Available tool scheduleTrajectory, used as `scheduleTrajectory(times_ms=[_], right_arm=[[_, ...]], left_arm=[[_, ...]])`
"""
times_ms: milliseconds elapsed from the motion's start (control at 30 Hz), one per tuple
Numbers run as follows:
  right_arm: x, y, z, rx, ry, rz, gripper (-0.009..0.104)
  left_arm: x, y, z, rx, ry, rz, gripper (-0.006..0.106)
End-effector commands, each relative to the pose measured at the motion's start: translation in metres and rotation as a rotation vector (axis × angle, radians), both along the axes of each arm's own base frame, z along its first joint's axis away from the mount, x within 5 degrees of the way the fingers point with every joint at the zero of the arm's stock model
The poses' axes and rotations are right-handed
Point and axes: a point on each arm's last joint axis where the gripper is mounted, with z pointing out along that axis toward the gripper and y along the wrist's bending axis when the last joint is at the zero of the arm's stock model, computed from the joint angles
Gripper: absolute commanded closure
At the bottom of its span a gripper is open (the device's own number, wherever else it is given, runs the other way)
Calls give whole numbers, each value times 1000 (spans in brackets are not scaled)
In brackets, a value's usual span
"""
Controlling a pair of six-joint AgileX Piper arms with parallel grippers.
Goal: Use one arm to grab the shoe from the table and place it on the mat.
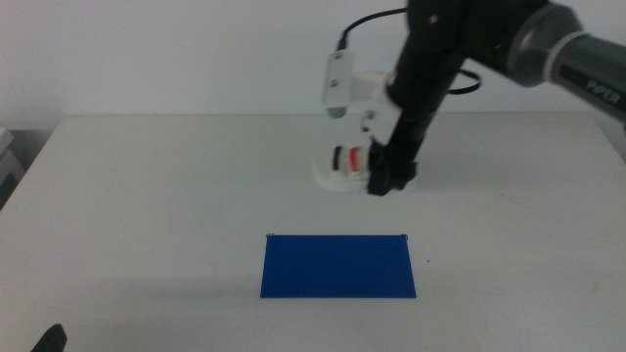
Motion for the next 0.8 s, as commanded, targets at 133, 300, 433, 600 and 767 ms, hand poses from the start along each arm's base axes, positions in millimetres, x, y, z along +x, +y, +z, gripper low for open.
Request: scheduleTrajectory(times_ms=[133, 300, 433, 600, 767], right_arm=[[-33, 26, 34, 15, -32, 70, 99], [-41, 37, 34, 16, -28, 71, 99], [-43, 40, 33, 13, -24, 61, 99], [-39, 42, 21, -2, 5, 12, 99], [-43, 38, 0, -53, 64, 17, 99]], left_arm=[[1, 0, 6, -16, -86, 3, 7], [1, 0, 6, -16, -86, 3, 7], [1, 0, 6, -16, -86, 3, 7], [1, 0, 6, -16, -86, 3, 7], [1, 0, 6, -16, -86, 3, 7]])
